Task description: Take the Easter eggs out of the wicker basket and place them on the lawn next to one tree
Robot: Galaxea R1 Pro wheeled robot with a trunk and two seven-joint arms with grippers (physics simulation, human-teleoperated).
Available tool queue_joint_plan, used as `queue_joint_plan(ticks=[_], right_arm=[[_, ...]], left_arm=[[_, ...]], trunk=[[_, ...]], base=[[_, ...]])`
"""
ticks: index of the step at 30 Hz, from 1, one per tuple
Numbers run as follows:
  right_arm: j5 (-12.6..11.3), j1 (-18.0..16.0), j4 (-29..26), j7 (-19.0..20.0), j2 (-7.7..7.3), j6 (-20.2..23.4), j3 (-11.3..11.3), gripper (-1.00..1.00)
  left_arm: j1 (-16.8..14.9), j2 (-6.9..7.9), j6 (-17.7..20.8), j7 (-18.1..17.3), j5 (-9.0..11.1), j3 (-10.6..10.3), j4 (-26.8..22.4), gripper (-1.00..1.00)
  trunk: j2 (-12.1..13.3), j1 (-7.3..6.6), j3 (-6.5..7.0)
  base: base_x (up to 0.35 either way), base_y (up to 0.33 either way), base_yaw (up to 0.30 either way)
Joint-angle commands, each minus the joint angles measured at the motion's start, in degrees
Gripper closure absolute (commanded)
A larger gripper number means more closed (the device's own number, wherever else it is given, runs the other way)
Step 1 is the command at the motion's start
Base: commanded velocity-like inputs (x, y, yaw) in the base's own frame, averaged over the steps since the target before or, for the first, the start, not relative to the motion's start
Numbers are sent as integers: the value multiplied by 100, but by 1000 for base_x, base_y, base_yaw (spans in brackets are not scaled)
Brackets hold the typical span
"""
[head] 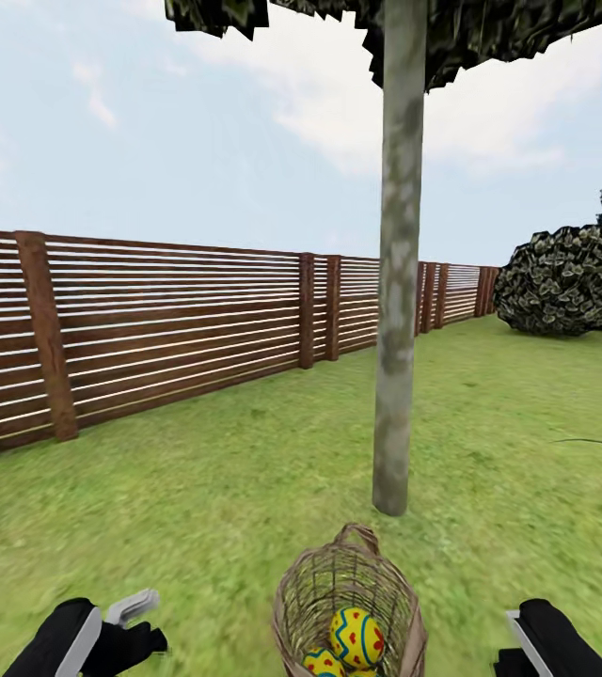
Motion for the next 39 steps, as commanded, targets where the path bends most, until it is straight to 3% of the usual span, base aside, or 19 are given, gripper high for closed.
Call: queue_joint_plan(ticks=[1,5,9,28,39], right_arm=[[-5,-5,-8,181,-77,25,27,-100],[23,-5,-16,495,-270,31,27,-100],[27,-5,-17,547,-298,32,32,-100],[19,-5,-17,549,-294,32,27,-100],[31,-5,-17,542,-298,28,32,-100]], left_arm=[[-2,51,23,-39,-27,18,-2,-100],[-2,390,16,-41,-28,14,12,-100],[-2,511,19,-51,-24,11,0,-100],[-2,503,20,-55,-24,-14,9,-100],[-2,521,21,-62,-8,10,0,-100]], trunk=[[-3,1,-5],[-3,1,8],[-3,1,27],[-3,1,38],[-3,1,91]], base=[[209,224,-288],[201,262,-285],[176,285,-222],[-19,317,-22],[233,264,-157]])
